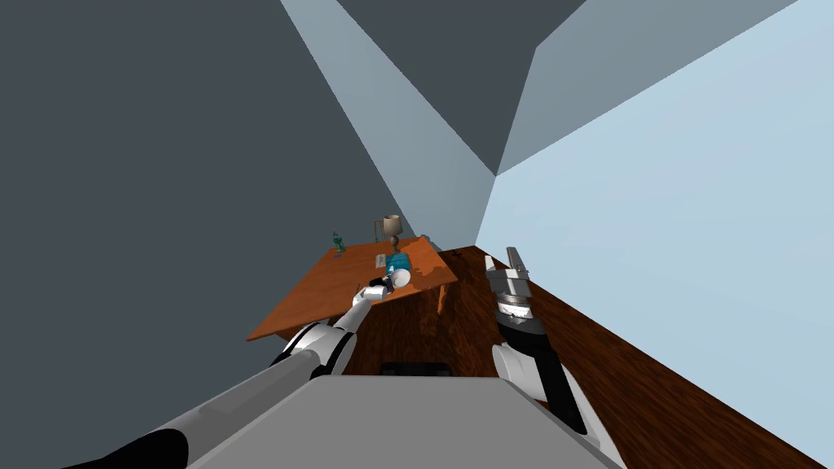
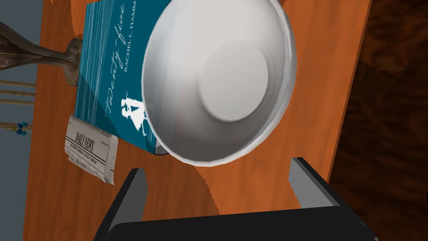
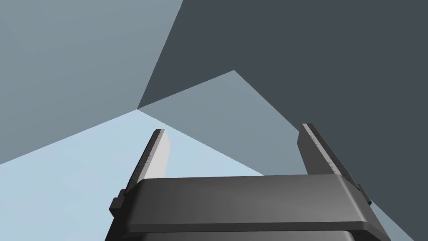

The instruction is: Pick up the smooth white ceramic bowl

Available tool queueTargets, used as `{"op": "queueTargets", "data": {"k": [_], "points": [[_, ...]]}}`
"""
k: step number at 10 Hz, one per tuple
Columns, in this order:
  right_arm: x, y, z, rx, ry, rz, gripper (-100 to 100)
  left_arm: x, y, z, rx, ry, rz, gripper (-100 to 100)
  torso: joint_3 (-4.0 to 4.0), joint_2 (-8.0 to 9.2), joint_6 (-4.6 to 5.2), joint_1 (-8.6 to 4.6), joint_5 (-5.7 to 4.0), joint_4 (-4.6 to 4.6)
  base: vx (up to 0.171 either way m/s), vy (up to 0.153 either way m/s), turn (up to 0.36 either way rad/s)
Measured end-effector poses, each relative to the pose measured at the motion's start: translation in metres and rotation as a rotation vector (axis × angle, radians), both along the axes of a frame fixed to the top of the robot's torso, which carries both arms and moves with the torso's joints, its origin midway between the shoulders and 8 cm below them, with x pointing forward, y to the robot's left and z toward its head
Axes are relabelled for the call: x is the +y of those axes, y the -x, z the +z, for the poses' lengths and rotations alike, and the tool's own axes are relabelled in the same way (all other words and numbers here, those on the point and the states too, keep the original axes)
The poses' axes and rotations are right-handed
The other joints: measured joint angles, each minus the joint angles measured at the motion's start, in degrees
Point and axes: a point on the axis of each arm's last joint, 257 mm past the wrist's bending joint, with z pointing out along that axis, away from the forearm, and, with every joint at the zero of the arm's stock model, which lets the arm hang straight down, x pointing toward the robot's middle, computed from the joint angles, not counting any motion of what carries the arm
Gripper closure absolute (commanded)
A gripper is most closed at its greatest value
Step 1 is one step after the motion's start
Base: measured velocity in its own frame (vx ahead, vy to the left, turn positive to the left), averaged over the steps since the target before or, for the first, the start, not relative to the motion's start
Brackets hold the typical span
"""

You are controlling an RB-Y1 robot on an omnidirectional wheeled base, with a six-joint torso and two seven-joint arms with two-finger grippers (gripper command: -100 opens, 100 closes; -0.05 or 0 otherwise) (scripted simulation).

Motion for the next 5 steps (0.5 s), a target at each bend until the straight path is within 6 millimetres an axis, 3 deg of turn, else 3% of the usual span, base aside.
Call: {"op": "queueTargets", "data": {"k": [3, 5], "points": [[0.0, 0.0, 0.0, 0.0, 0.0, 0.0, 0, -0.032, 0.016, -0.017, 0.096, 0.062, 0.001, -100, -0.08, -0.12, -0.02, 0.08, 0.01, -0.04, 0.092, 0.012, -0.019], [0.0, 0.0, 0.0, 0.0, 0.0, 0.0, 0, -0.047, 0.023, -0.027, 0.128, 0.087, -0.001, -100, 0.0, 0.02, -0.03, 0.05, 0.01, -0.01, 0.032, 0.003, -0.007]]}}
